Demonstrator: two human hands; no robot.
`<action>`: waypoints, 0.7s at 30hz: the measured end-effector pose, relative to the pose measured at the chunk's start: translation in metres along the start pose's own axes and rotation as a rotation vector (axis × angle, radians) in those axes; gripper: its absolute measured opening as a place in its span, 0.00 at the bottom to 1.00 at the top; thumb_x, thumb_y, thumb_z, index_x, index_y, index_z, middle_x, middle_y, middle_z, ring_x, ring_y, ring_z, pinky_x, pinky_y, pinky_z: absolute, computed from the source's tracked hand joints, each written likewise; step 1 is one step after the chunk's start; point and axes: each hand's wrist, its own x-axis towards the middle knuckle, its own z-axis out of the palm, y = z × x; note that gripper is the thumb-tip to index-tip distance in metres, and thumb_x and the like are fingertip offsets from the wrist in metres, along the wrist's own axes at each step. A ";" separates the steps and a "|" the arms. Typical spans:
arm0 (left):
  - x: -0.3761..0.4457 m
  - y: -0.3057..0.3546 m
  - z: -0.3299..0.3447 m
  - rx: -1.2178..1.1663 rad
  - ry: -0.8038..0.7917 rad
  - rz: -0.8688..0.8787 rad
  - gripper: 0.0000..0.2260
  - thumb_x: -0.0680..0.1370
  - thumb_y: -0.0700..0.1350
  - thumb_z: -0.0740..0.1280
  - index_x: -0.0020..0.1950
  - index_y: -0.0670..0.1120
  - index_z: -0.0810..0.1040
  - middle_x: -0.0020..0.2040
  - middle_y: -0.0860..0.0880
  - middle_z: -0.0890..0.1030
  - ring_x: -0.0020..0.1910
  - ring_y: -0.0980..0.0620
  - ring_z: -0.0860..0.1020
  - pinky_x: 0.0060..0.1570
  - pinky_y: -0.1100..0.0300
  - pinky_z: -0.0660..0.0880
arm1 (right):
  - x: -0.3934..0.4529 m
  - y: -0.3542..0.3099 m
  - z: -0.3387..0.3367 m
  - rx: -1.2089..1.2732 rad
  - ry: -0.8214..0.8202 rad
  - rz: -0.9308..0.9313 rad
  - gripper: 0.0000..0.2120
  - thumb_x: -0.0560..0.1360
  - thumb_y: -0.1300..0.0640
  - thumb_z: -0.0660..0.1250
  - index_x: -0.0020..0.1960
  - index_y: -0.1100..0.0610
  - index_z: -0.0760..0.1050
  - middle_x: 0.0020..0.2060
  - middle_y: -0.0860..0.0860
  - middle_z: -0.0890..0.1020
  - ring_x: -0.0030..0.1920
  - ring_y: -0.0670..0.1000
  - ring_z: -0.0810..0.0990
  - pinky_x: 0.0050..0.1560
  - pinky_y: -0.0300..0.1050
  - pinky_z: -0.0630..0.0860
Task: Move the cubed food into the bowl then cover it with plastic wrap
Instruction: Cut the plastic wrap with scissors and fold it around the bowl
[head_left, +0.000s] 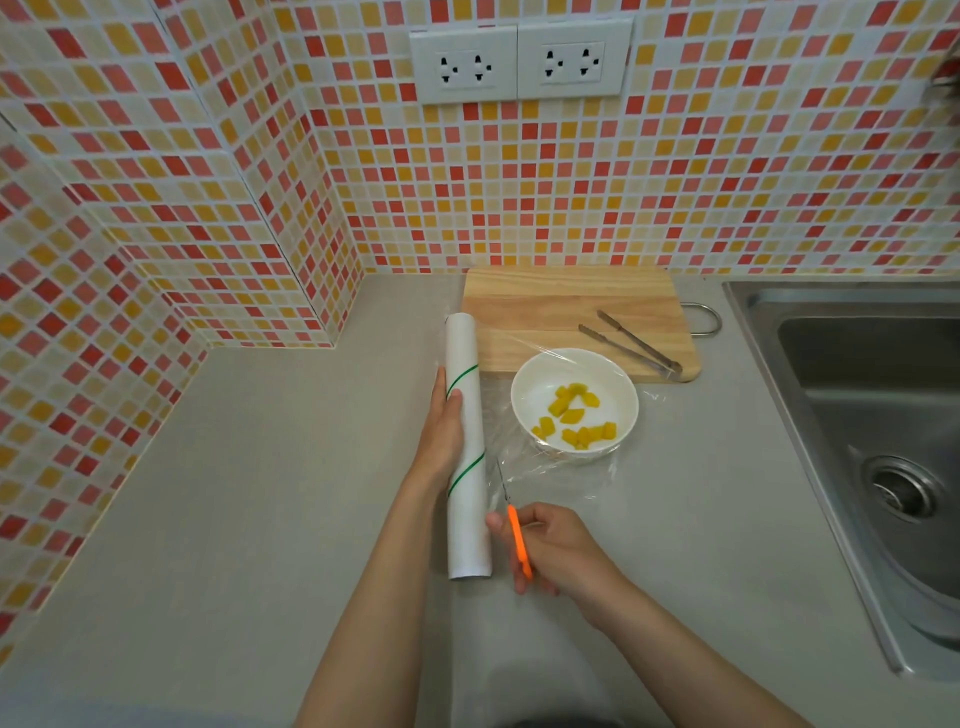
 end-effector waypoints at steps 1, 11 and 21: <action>-0.001 0.000 0.000 -0.003 -0.001 0.000 0.23 0.83 0.47 0.50 0.77 0.52 0.49 0.79 0.54 0.53 0.76 0.55 0.56 0.76 0.50 0.53 | 0.002 -0.001 0.001 -0.007 0.003 0.002 0.18 0.67 0.42 0.72 0.37 0.56 0.72 0.17 0.48 0.75 0.16 0.44 0.71 0.17 0.31 0.61; -0.002 -0.001 -0.002 -0.029 0.002 0.004 0.23 0.83 0.45 0.49 0.78 0.50 0.50 0.79 0.53 0.54 0.76 0.55 0.55 0.76 0.52 0.52 | 0.016 -0.012 0.010 0.061 0.058 -0.035 0.20 0.66 0.43 0.73 0.35 0.59 0.72 0.22 0.51 0.75 0.18 0.48 0.73 0.19 0.32 0.63; -0.004 -0.001 -0.008 -0.096 0.014 -0.023 0.22 0.83 0.47 0.50 0.77 0.52 0.51 0.79 0.53 0.54 0.76 0.55 0.57 0.76 0.53 0.53 | 0.032 -0.034 0.013 0.087 0.080 -0.067 0.21 0.65 0.41 0.73 0.29 0.57 0.71 0.18 0.49 0.74 0.17 0.47 0.72 0.17 0.32 0.60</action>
